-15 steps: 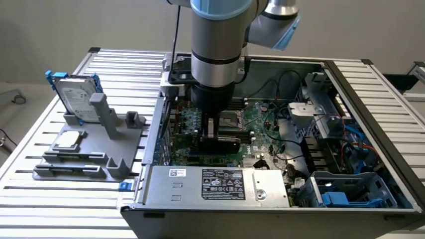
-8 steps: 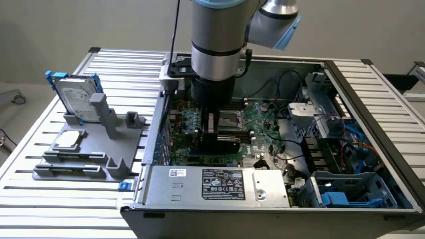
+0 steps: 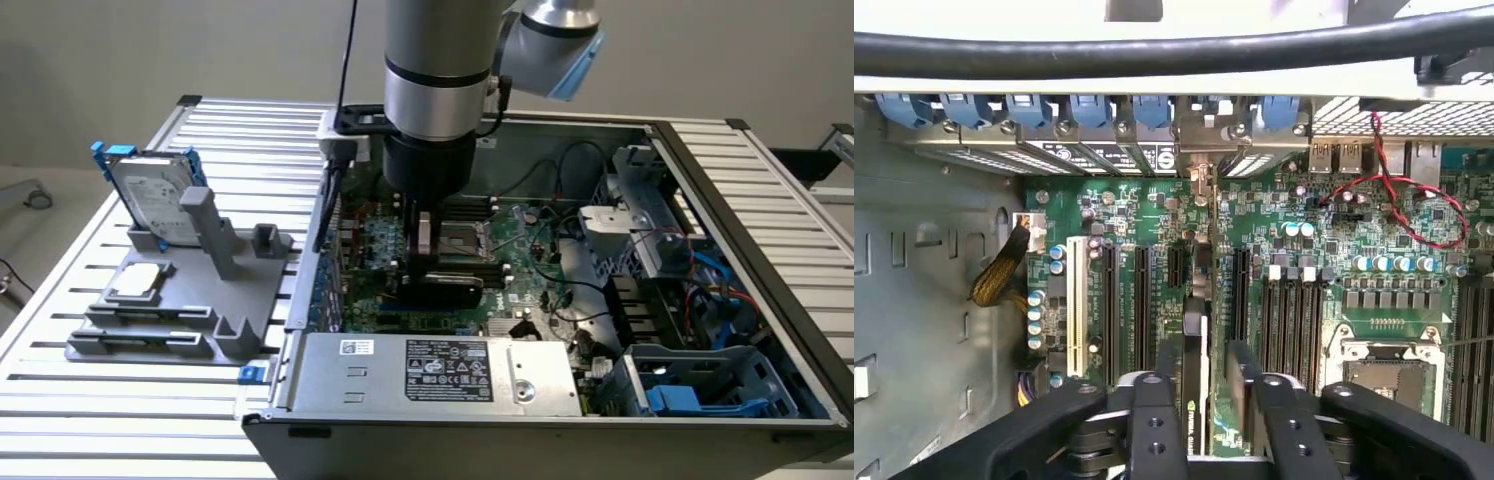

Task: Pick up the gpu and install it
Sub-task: 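Insert the gpu into the slot, then press down on the gpu until it lock into place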

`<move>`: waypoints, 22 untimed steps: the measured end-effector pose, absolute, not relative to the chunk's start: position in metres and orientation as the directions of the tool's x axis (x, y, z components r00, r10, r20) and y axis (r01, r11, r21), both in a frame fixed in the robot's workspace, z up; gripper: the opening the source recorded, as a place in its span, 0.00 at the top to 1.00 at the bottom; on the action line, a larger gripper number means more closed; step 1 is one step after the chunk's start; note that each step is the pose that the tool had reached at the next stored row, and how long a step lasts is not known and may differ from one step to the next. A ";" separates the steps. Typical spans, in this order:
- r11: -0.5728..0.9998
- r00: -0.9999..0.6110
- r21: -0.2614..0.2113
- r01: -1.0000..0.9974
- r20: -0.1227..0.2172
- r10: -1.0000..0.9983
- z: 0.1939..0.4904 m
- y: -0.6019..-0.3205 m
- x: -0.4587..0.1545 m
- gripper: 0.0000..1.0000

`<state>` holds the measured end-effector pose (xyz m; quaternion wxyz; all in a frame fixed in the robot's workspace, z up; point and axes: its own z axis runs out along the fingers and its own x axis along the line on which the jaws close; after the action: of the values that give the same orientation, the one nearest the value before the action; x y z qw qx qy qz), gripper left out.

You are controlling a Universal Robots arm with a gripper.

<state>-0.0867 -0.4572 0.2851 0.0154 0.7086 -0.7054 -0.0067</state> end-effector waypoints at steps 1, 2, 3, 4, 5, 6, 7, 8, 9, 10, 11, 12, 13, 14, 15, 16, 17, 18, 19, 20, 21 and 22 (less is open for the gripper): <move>-0.004 0.005 0.032 -0.999 0.012 -1.000 0.285 -0.457 -0.087 0.74; -0.004 0.005 0.032 -0.999 0.012 -1.000 0.285 -0.457 -0.087 0.80; -0.004 0.005 0.032 -0.999 0.012 -1.000 0.285 -0.457 -0.087 0.80; -0.004 0.005 0.032 -0.999 0.012 -1.000 0.285 -0.457 -0.087 0.86; -0.004 0.005 0.032 -0.999 0.012 -1.000 0.285 -0.457 -0.087 0.89; -0.004 0.005 0.032 -0.999 0.012 -1.000 0.285 -0.457 -0.087 0.89; -0.004 0.005 0.032 -0.999 0.012 -1.000 0.285 -0.457 -0.087 0.89; -0.004 0.005 0.033 -0.999 0.012 -1.000 0.285 -0.457 -0.087 0.89; -0.004 0.005 0.033 -0.999 0.012 -1.000 0.285 -0.457 -0.087 0.89; -0.004 0.005 0.033 -0.999 0.012 -1.000 0.285 -0.457 -0.087 0.89; -0.004 0.005 0.033 -0.999 0.012 -1.000 0.285 -0.457 -0.087 0.89; -0.004 0.005 0.033 -0.999 0.012 -1.000 0.286 -0.457 -0.087 0.89; -0.004 0.005 0.033 -0.999 0.012 -1.000 0.286 -0.457 -0.087 0.89; -0.004 0.005 0.033 -0.999 0.012 -1.000 0.286 -0.457 -0.087 0.89; -0.004 0.005 0.034 -0.999 0.012 -1.000 0.286 -0.457 -0.087 0.89; -0.004 0.005 0.034 -0.999 0.012 -1.000 0.286 -0.457 -0.087 0.89; -0.004 0.005 0.034 -0.999 0.012 -1.000 0.286 -0.457 -0.087 0.89; -0.004 0.005 0.034 -0.999 0.012 -1.000 0.286 -0.457 -0.087 0.89; -0.004 0.005 0.034 -0.999 0.012 -1.000 0.286 -0.457 -0.087 0.89; -0.004 0.005 0.034 -0.999 0.012 -1.000 0.286 -0.457 -0.087 0.89; -0.004 0.005 0.034 -0.999 0.012 -1.000 0.286 -0.457 -0.087 0.89; -0.004 0.005 0.034 -0.999 0.013 -1.000 0.285 -0.457 -0.087 0.89</move>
<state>-0.0869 -0.4567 0.2854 0.0166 0.7086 -0.7054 -0.0076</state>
